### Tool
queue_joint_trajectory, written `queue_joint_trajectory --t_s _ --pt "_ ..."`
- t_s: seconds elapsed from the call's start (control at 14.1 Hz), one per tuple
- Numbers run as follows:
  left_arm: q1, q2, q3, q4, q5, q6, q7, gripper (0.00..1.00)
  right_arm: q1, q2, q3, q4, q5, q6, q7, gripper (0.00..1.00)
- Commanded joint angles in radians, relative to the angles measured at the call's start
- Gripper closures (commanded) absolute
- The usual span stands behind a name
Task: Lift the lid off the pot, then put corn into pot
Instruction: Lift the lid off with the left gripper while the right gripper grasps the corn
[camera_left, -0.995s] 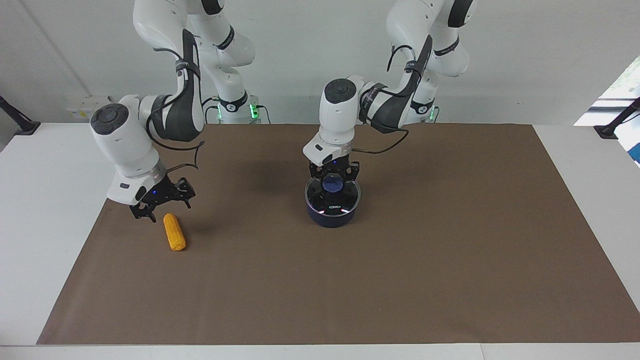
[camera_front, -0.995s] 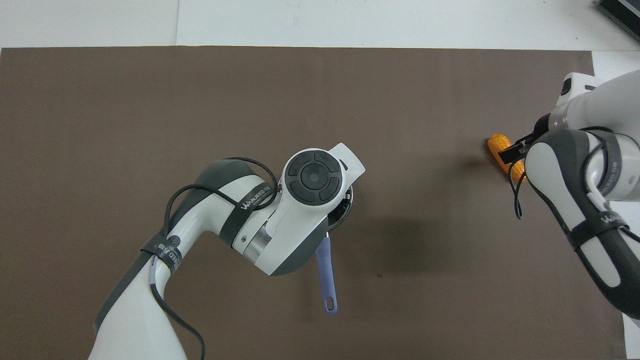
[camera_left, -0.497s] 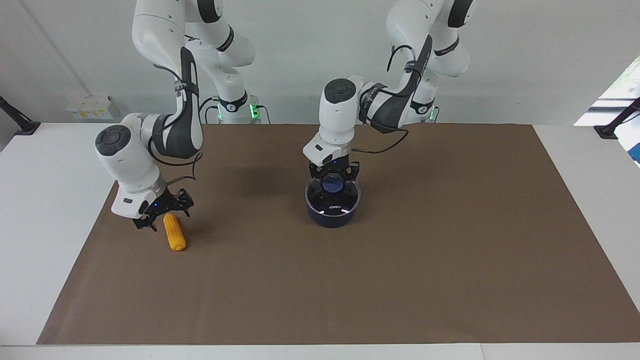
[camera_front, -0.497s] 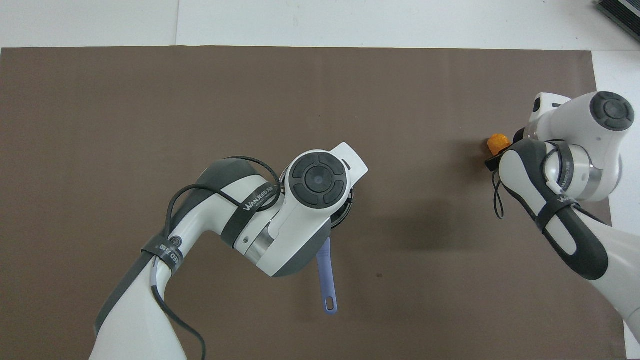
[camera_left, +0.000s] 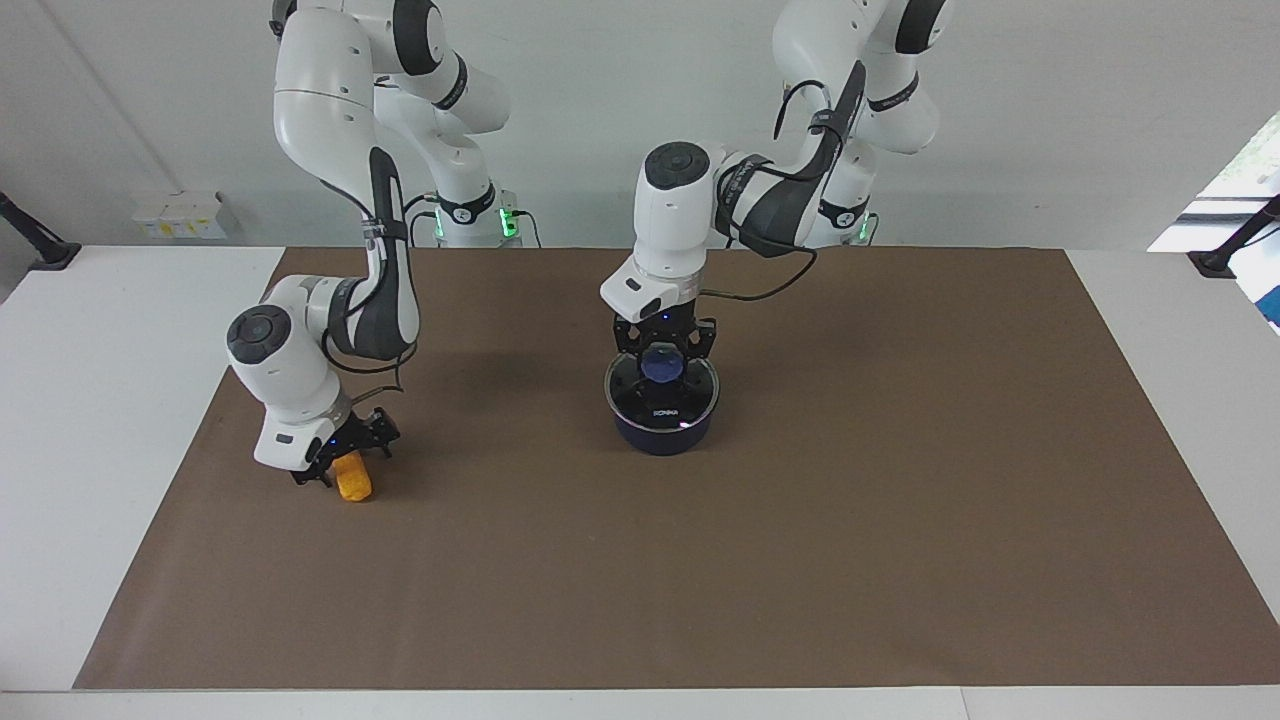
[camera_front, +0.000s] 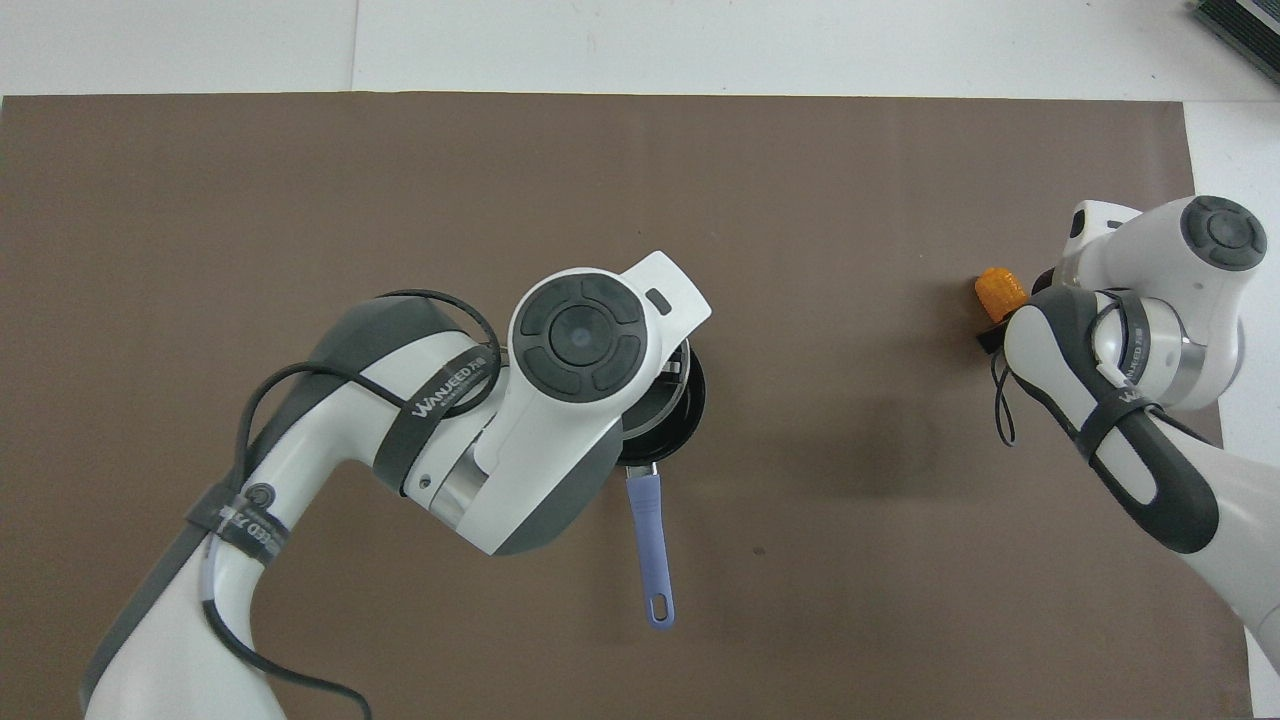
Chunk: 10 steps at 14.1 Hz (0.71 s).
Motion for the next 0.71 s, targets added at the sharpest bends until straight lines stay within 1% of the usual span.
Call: queue_joint_trajectory --t_s 0.0,0.14,0.21,0.28,0.36,0.5,0.64 --pt "0.073 -0.09 -0.005 -0.104 0.015 -0.021 0.083 1.0 -0.004 -0.02 0.006 -0.021 0.014 0.001 -0.036 0.0" --pt "0.144 -0.128 -0.005 -0.156 0.012 -0.02 0.191 1.0 -0.001 -0.02 0.006 -0.017 0.014 0.001 -0.049 0.0" --pt "0.185 -0.148 -0.005 -0.184 0.006 -0.017 0.237 1.0 -0.001 -0.017 0.006 -0.009 0.014 0.001 -0.068 0.2" --pt "0.217 -0.167 -0.006 -0.211 0.004 -0.011 0.28 1.0 0.0 -0.014 0.006 0.009 0.009 -0.002 -0.102 0.7" --pt "0.251 -0.179 -0.006 -0.23 0.003 -0.009 0.322 1.0 0.005 -0.014 0.006 0.022 0.012 -0.008 -0.112 1.0" --pt "0.322 -0.191 -0.006 -0.271 -0.014 0.014 0.408 1.0 0.006 -0.01 0.006 0.028 0.014 -0.011 -0.106 1.0" --pt "0.392 -0.213 -0.005 -0.326 -0.034 0.064 0.532 1.0 0.008 -0.01 0.006 0.029 0.014 -0.011 -0.104 1.0"
